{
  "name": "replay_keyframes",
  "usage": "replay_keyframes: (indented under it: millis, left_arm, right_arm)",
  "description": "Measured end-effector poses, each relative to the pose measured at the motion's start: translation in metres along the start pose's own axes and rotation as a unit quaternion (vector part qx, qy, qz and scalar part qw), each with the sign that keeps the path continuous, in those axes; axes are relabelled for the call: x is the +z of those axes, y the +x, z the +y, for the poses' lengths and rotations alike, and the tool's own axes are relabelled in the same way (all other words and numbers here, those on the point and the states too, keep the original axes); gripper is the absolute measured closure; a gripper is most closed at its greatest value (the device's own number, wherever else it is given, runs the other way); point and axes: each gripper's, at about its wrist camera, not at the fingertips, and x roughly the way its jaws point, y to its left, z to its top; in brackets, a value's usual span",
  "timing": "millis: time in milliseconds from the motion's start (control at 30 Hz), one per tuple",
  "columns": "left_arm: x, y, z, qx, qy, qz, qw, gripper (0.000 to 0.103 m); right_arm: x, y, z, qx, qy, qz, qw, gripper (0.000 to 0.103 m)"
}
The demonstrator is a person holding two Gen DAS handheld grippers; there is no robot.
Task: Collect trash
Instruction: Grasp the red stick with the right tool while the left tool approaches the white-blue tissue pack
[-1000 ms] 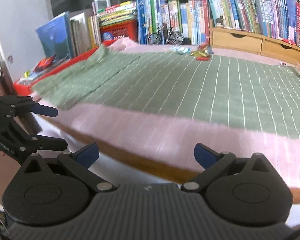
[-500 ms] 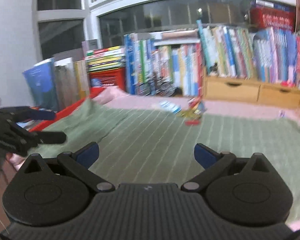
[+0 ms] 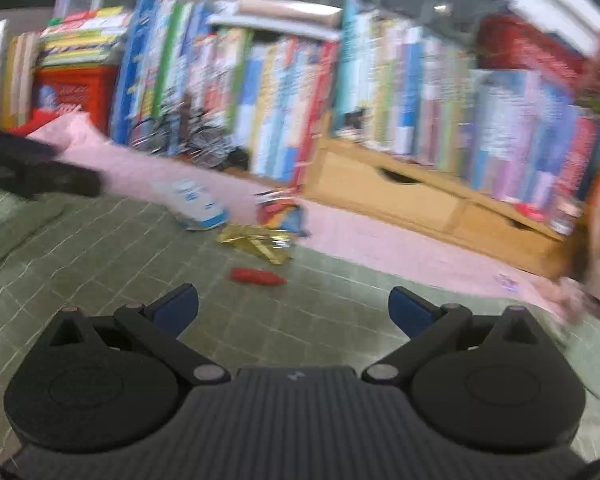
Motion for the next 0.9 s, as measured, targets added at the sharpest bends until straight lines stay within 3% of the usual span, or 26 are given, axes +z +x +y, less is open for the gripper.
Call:
replay_keyframes:
  millis: [67,133,267,367,500,633,767,900]
  left_arm:
    - [0.005,0.021,0.001,-0.011,0.020,0.000,0.9997,0.000]
    - [0.010,0.041,-0.003,-0.017,0.073,-0.011,0.9971,0.000]
    - [0.016,0.074,-0.007,-0.007,0.152,-0.008,0.9884,0.000]
    - [0.019,0.098,0.006,-0.017,0.127,0.025,0.9914,0.000]
    - [0.017,0.108,0.022,-0.068,0.088,0.033,0.9932,0.000]
    - [0.016,0.108,0.020,-0.101,0.098,0.035,0.9893,0.000]
    - [0.014,0.112,0.012,-0.068,0.134,0.050,0.9874,0.000]
    - [0.013,0.109,0.003,-0.082,0.153,0.042,0.9840,0.000]
  right_arm:
    - [0.005,0.018,-0.004,0.029,0.013,0.010,0.999,0.000]
    - [0.008,0.036,-0.009,0.050,0.033,0.024,0.998,0.000]
    - [0.009,0.066,-0.016,0.086,0.069,0.047,0.993,0.000]
    - [0.006,0.078,-0.016,0.089,0.075,0.047,0.992,0.002]
    - [-0.001,0.089,-0.016,0.085,0.069,0.047,0.993,0.003]
    - [-0.002,0.093,-0.022,0.105,0.083,0.048,0.990,0.004]
    - [0.001,0.098,-0.018,0.108,0.077,0.053,0.990,0.004]
    - [0.005,0.100,-0.009,0.105,0.052,0.045,0.992,0.004]
